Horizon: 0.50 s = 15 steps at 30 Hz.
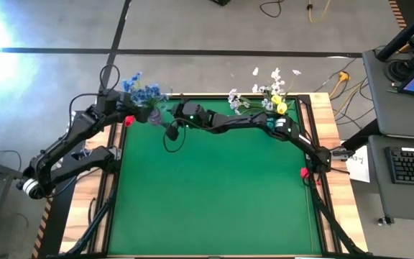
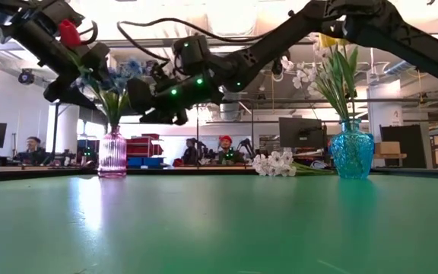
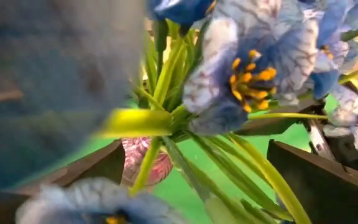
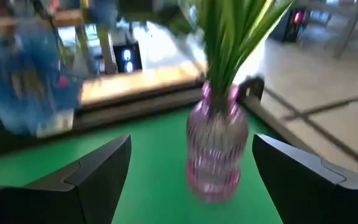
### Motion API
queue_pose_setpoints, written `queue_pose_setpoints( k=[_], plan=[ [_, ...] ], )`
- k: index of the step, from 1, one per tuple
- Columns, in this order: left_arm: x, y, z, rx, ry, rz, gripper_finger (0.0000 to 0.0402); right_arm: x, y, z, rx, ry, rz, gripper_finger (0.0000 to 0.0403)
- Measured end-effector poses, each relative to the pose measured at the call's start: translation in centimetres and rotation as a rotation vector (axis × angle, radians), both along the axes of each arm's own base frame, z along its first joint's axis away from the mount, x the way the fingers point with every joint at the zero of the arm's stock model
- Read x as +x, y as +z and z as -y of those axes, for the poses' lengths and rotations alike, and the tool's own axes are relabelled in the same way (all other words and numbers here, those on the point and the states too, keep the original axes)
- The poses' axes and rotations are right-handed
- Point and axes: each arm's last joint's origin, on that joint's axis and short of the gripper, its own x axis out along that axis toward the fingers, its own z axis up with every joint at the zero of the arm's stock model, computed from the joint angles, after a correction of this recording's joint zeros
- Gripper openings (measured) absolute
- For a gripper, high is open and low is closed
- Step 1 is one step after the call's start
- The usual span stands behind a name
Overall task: Sort flowers into vase by color
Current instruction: Put the blue flowers into the purple vase
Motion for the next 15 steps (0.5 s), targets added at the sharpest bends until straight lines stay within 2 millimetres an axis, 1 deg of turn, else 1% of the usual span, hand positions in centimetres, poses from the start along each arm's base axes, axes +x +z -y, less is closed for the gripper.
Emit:
queue_pose_setpoints(
  k=[3, 6, 9, 13, 15],
  plan=[
    [0.0, 0.0, 0.0, 0.016, -0.019, -0.023, 0.0381, 0.1, -0.1, -1.0, 0.007, 0.016, -0.107, 0.0326],
    [-0.1, 0.1, 0.1, 0.025, -0.027, -0.032, 0.0381, 0.1, 0.7, -1.8, -0.003, 0.041, -0.196, 0.0326],
    [-0.2, 0.4, 0.2, 0.022, -0.032, -0.044, 0.0381, 0.0, 1.2, -2.3, -0.007, 0.057, -0.259, 0.0326],
    [-0.4, 0.7, 0.5, -0.022, -0.026, -0.082, 0.0381, -0.1, 1.2, -3.0, -0.02, 0.08, -0.329, 0.0325],
    [-0.4, 0.8, 0.5, -0.041, -0.024, -0.098, 0.0381, -0.2, 1.5, -3.5, -0.033, 0.091, -0.346, 0.0325]
  ],
)
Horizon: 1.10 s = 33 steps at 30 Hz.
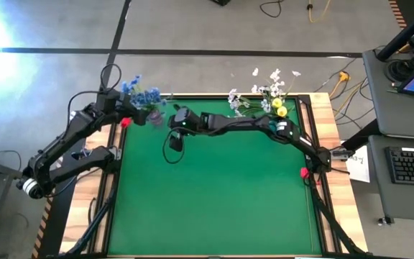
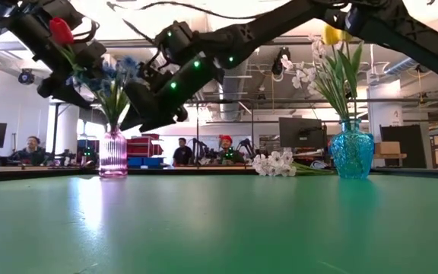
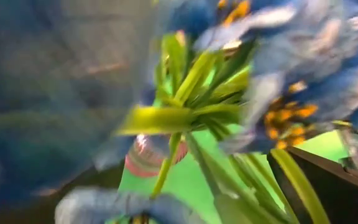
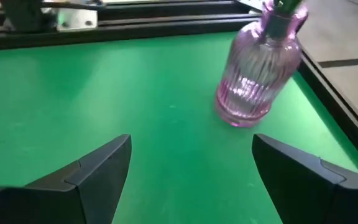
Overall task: Sort flowers into vase by color
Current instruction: Put the blue flowers into the purple vase
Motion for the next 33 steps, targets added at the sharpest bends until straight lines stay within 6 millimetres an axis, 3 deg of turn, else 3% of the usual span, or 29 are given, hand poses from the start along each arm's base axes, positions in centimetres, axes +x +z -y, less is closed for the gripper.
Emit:
queue_pose_setpoints(
  k=[5, 33],
  plan=[
    [0.0, 0.1, 0.0, -0.013, -0.029, -0.019, 0.0381, -0.4, 1.2, -0.8, -0.035, -0.013, -0.026, 0.0325],
    [0.5, -0.3, -0.3, -0.129, 0.007, 0.071, 0.0399, -1.4, 1.6, -2.1, -0.049, 0.002, -0.153, 0.0325]
  ],
)
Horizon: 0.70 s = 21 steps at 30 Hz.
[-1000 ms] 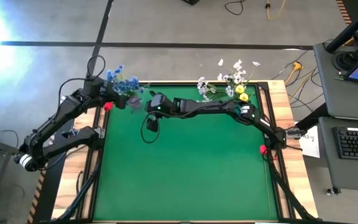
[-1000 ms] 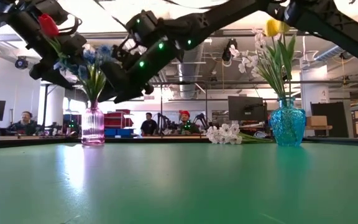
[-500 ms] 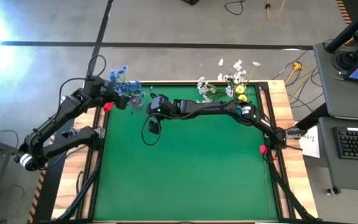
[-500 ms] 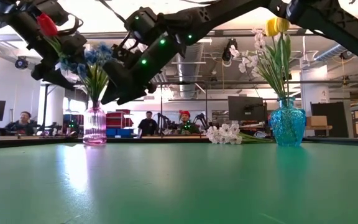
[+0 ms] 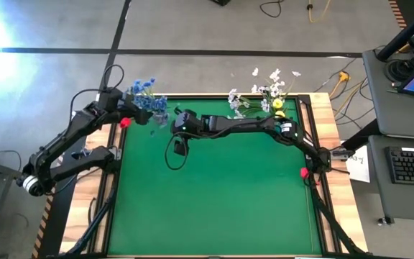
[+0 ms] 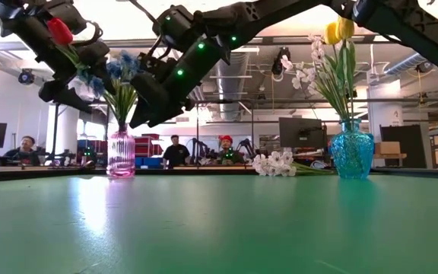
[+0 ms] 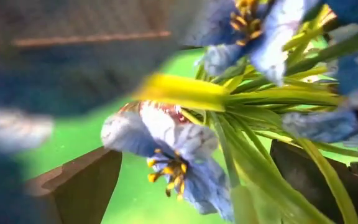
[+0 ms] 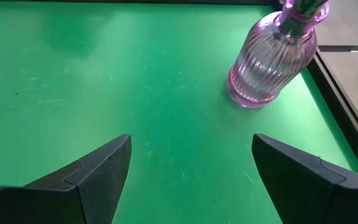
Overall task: Sort flowers into vase by color
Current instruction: Put the blue flowers into the purple vase
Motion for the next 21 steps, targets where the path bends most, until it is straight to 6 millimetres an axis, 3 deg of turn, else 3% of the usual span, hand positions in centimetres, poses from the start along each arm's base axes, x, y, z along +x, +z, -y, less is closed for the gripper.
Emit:
queue_pose_setpoints(
  k=[15, 21],
  plan=[
    [0.1, 0.2, -0.1, -0.044, 0.059, 0.048, 0.0398, 0.0, 0.0, 0.0, -0.005, 0.003, -0.005, 0.0325],
    [0.3, 2.2, -0.5, -0.041, 0.06, 0.048, 0.0398, 0.1, 0.2, 0.0, -0.009, 0.004, 0.019, 0.0325]
  ],
)
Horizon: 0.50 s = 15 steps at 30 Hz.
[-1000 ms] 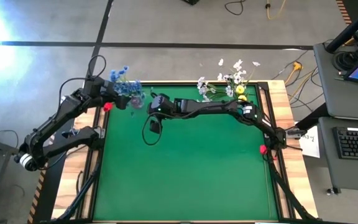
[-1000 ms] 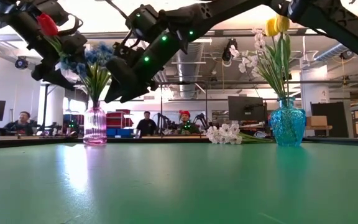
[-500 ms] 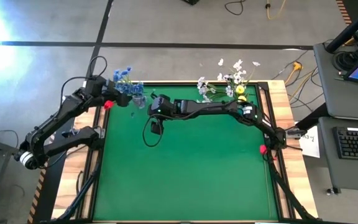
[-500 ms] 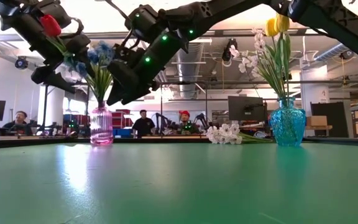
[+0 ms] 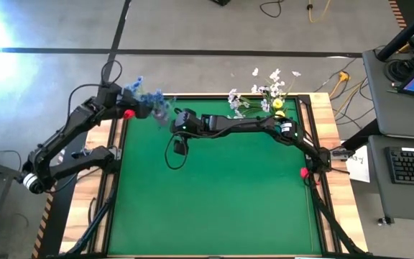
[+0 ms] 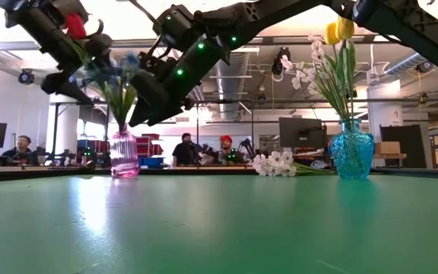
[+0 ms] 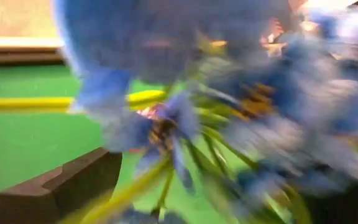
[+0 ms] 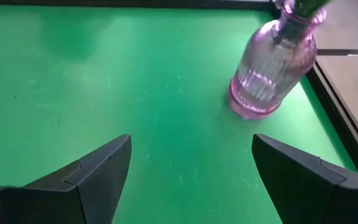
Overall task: Sort flowers into vase by color
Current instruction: Put the blue flowers into the purple vase
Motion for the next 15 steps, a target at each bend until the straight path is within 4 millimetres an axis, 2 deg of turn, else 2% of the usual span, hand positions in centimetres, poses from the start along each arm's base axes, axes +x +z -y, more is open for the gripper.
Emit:
queue_pose_setpoints(
  k=[15],
  plan=[
    [0.8, 3.5, -1.4, 0.017, -0.03, -0.115, 0.0398, 0.0, 0.2, 0.0, -0.007, 0.004, 0.011, 0.0325]
  ],
)
